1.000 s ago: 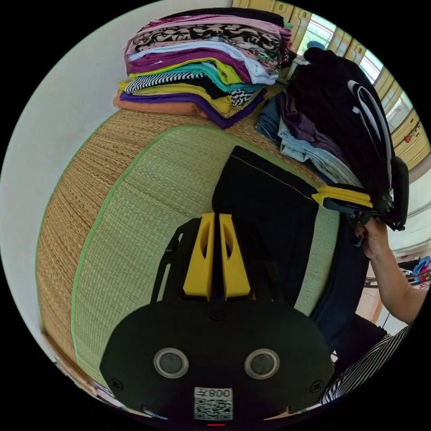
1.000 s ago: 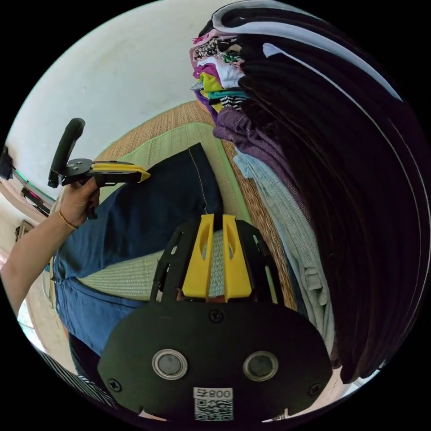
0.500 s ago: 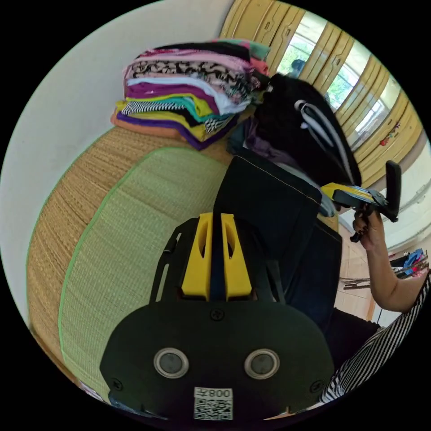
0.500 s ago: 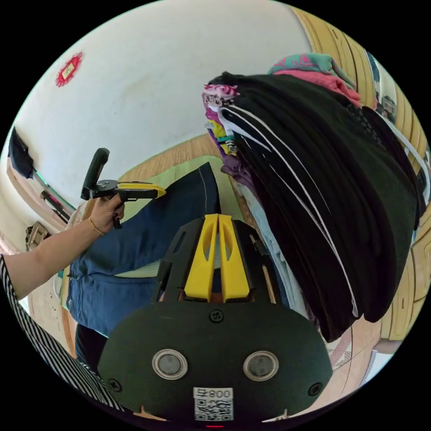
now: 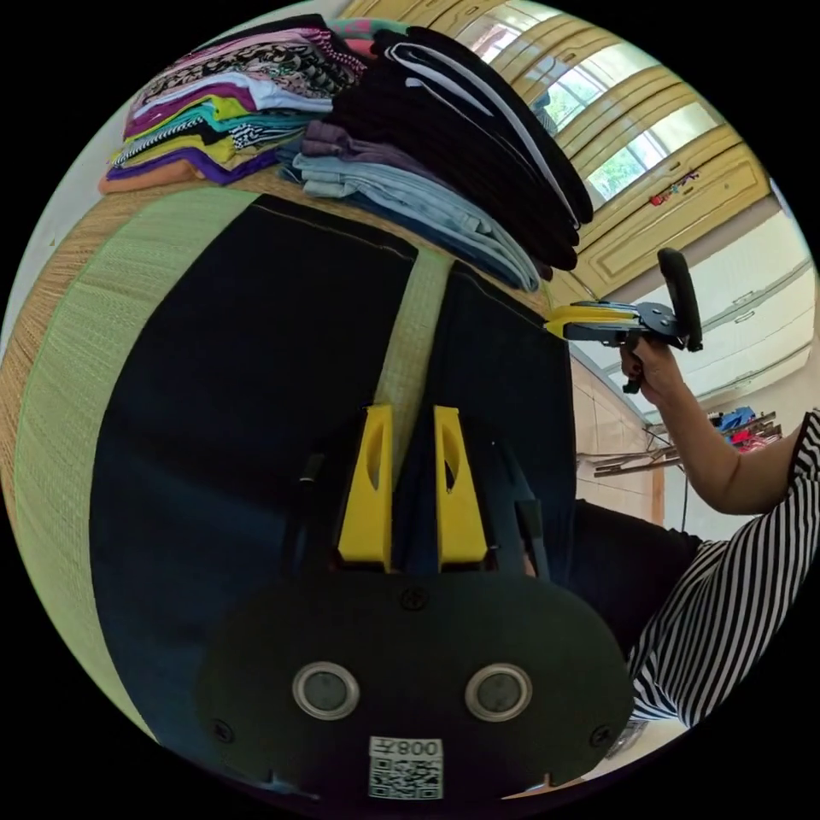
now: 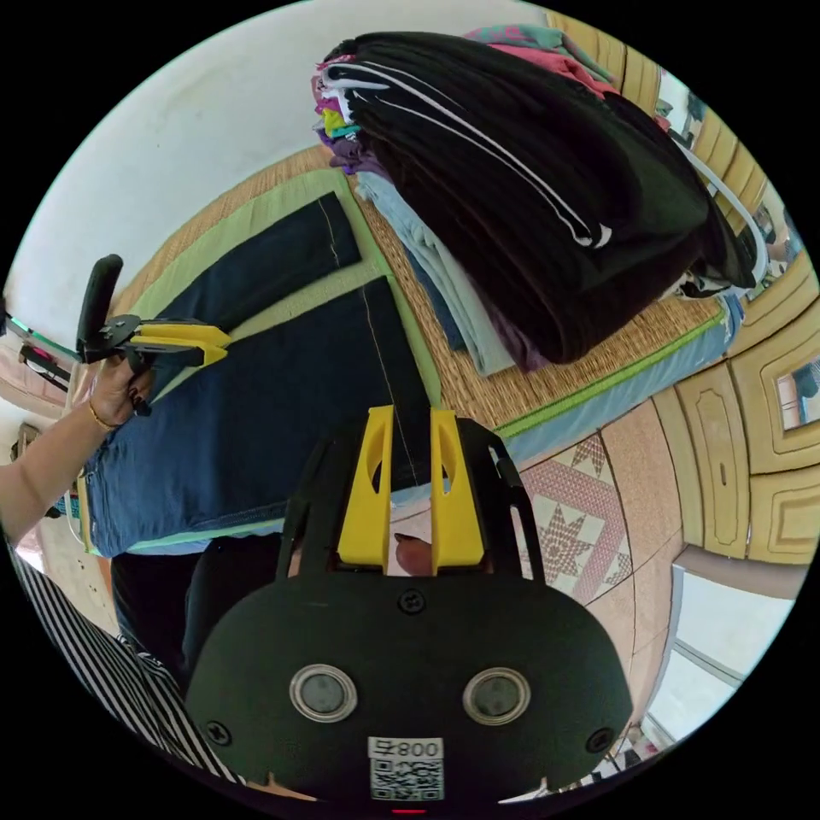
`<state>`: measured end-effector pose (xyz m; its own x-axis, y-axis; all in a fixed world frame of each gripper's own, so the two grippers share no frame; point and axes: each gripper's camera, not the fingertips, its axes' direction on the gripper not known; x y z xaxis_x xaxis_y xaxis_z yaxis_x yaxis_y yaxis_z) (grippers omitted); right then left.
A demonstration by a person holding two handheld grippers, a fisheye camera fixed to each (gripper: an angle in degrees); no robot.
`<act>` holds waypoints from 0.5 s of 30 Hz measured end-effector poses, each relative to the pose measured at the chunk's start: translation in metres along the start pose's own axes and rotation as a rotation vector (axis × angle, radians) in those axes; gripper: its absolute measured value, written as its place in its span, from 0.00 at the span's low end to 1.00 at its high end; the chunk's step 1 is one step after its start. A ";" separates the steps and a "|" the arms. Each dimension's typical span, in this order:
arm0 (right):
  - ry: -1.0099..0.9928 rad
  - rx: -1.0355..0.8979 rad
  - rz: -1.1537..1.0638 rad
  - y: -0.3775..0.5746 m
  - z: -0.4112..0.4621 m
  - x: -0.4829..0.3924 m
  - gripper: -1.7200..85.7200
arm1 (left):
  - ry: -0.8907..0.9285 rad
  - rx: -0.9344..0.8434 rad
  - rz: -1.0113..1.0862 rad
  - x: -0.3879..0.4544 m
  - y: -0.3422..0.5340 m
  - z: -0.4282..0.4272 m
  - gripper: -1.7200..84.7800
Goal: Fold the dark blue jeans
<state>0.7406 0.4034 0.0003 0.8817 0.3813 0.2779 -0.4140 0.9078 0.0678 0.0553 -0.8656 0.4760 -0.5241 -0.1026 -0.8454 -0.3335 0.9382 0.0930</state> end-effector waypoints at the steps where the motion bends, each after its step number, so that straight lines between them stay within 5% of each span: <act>1: -0.005 0.017 0.006 0.002 0.000 0.000 0.11 | 0.004 -0.011 0.002 0.001 0.001 0.002 0.10; 15: -0.086 0.123 -0.028 0.003 -0.041 -0.024 0.02 | -0.040 0.113 -0.013 0.025 0.065 -0.030 0.02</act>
<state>0.7278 0.4046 -0.0456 0.8726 0.3351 0.3554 -0.4190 0.8874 0.1921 -0.0033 -0.8176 0.4765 -0.4879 -0.1042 -0.8667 -0.2486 0.9683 0.0235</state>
